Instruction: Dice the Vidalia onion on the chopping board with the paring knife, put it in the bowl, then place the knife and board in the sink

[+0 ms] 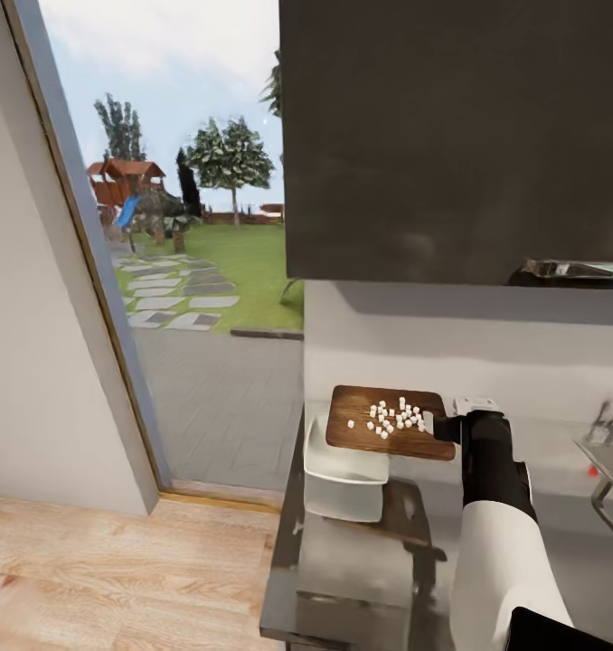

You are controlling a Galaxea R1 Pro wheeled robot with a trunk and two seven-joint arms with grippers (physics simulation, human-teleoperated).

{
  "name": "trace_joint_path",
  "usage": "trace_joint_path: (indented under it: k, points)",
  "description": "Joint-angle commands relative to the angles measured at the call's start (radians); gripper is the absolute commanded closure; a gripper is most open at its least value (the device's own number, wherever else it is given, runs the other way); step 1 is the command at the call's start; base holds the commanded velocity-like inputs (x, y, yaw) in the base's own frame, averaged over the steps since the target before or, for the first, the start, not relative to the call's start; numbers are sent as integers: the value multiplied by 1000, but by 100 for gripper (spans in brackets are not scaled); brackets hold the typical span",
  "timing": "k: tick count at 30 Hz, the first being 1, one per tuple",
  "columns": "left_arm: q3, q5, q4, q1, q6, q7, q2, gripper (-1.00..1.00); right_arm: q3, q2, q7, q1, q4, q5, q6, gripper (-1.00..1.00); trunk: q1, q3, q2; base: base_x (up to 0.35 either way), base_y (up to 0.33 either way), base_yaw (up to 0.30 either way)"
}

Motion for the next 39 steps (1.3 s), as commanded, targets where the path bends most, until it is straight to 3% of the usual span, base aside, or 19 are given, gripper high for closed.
trace_joint_path:
  k: [1, 39]
  points:
    - [-8, 5, -2, 0, -1, 8, 2, -100, -3, 1, 10, -1, -1, 8, 1, 100, 1, -2, -2, 215, 0, 0]
    - [-8, 5, -2, 0, -1, 8, 2, -100, -2, 1, 7, -1, -1, 14, -2, 100, 1, -2, -2, 24, 0, 0]
